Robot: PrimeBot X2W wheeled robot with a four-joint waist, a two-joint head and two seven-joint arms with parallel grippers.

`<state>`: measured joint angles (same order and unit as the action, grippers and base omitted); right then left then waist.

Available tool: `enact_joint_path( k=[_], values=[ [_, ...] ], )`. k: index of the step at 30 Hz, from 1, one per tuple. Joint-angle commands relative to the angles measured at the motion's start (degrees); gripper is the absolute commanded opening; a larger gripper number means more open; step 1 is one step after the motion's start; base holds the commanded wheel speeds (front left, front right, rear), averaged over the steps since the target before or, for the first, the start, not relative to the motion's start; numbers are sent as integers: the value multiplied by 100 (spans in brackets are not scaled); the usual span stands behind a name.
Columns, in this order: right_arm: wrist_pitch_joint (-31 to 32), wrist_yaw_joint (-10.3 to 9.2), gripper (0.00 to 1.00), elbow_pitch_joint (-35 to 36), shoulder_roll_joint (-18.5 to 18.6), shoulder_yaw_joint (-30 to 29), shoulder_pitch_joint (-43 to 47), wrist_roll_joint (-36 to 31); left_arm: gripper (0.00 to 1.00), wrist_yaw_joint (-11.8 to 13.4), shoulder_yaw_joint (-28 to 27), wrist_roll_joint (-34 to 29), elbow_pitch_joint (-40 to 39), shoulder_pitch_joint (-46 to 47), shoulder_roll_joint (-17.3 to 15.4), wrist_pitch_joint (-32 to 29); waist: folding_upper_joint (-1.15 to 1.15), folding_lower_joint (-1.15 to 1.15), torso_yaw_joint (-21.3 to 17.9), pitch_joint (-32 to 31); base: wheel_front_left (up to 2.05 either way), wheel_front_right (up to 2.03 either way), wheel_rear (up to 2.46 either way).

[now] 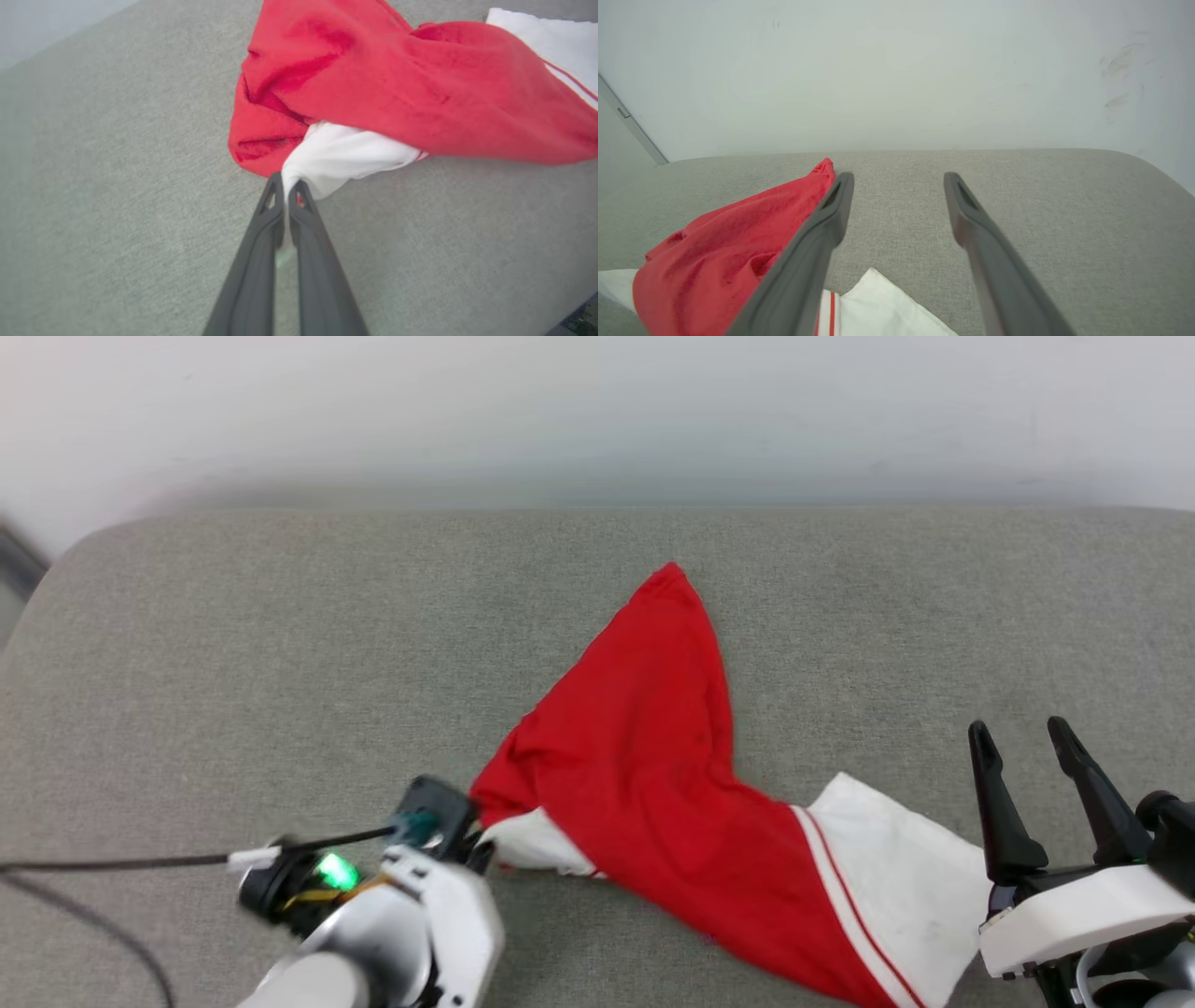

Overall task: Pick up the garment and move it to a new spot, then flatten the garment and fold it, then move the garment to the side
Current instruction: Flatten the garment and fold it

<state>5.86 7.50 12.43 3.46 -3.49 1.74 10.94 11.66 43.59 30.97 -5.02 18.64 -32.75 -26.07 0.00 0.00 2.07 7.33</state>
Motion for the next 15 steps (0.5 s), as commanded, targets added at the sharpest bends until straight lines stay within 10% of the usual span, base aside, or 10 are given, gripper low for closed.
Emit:
enact_joint_path(
  k=[1, 11, 12, 13, 14, 15],
  values=[
    [10, -2, 100, 15, -1, -10, 89, -14, 0, 138, -93, 107, 43, -239, -62, 17, 0, 0, 2, -13, 0, 0, 0],
    [39, -2, 100, 49, -4, -20, 125, 18, 0, 570, -634, 1179, 851, -1571, 98, 397, 0, 0, -96, -7, 0, 0, 0],
    [37, -1, 100, 53, -7, -24, 125, 20, 8, 543, -675, 1252, 912, -1606, 172, 492, 0, 0, -94, -4, 0, 0, 0],
    [36, -2, 100, 60, -9, -33, 126, 21, 66, 524, -708, 1255, 955, -1604, 229, 589, 0, 0, -89, -8, 0, 0, 0],
    [39, -2, 100, 63, -12, -44, 127, 16, 100, 512, -725, 1244, 983, -1580, 265, 676, 0, 0, -82, -19, 0, 0, 0],
    [45, -2, 100, 66, -13, -54, 131, 13, 100, 505, -752, 1244, 985, -1538, 314, 769, 0, 0, -71, -32, 0, 0, 0]
  ],
)
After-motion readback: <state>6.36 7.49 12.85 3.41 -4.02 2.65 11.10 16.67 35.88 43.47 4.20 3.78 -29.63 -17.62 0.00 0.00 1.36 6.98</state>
